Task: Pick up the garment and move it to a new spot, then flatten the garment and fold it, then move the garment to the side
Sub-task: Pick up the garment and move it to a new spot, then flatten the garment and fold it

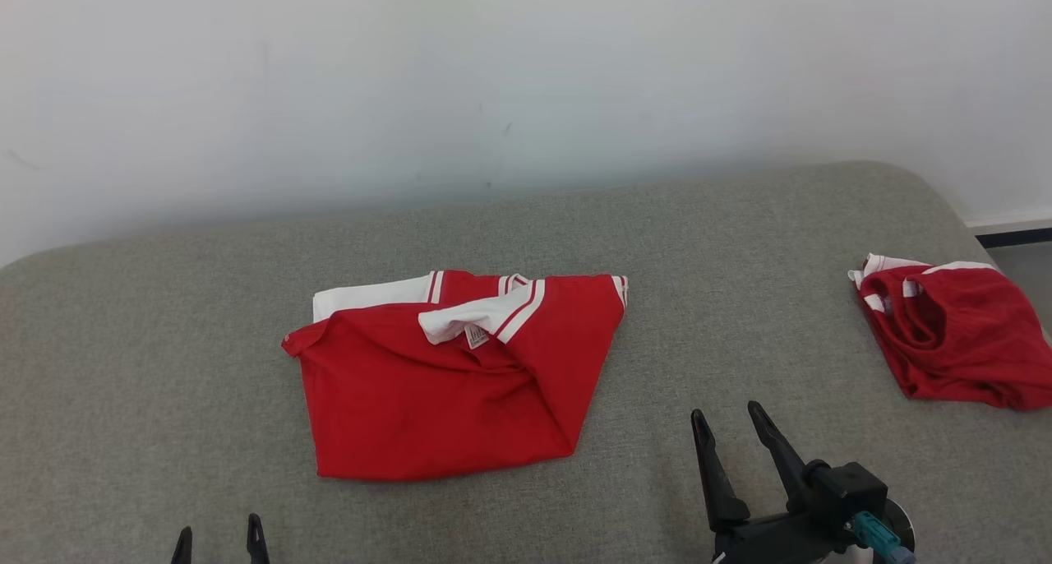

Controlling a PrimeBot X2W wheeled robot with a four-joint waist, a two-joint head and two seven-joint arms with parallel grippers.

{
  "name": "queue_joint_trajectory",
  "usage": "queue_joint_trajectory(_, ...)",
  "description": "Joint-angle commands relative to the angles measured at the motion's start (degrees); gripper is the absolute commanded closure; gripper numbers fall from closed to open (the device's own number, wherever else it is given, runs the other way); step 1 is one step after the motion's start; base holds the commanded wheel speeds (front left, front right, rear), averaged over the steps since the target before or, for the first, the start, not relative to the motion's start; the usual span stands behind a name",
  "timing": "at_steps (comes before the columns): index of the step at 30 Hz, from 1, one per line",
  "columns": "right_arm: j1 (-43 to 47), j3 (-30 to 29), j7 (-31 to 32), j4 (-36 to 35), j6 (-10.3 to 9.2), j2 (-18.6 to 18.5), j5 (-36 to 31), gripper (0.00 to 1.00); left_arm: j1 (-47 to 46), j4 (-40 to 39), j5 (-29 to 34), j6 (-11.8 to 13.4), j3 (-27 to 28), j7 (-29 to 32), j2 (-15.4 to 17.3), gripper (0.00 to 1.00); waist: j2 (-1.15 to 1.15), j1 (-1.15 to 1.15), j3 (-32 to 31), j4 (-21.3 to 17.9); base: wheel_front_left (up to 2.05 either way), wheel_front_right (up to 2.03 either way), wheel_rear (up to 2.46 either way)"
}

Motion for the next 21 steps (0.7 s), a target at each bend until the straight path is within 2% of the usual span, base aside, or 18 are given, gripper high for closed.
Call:
queue_joint_trajectory(1,0.4,0.1,0.0,-0.1,-0.15,0.1,-0.3,0.00,0.7,-0.5,-0.3,0.3,0.1,-0.2,-0.2,0.00,0.00,0.00,0.0,0.0,0.00,0.00,0.00)
queue_joint_trajectory(12,-1.0,1.3,0.0,-0.4,-0.15,-0.1,-1.8,0.00,0.5,-0.3,-2.1,1.0,-3.3,-0.2,-0.3,0.00,0.00,0.00,1.2,2.5,0.00,0.00,0.00)
queue_joint_trajectory(17,-4.8,4.4,0.0,0.0,-0.15,-2.5,-3.0,0.00,-0.4,0.2,-3.0,1.4,-6.8,-0.2,-0.3,0.00,0.00,0.00,2.4,6.5,0.00,0.00,0.00)
queue_joint_trajectory(21,-11.2,9.4,0.0,2.1,-0.15,-5.9,-3.9,0.00,-1.6,0.8,-4.7,1.8,-9.1,-0.2,-0.3,0.00,0.00,0.00,4.6,10.2,0.00,0.00,0.00)
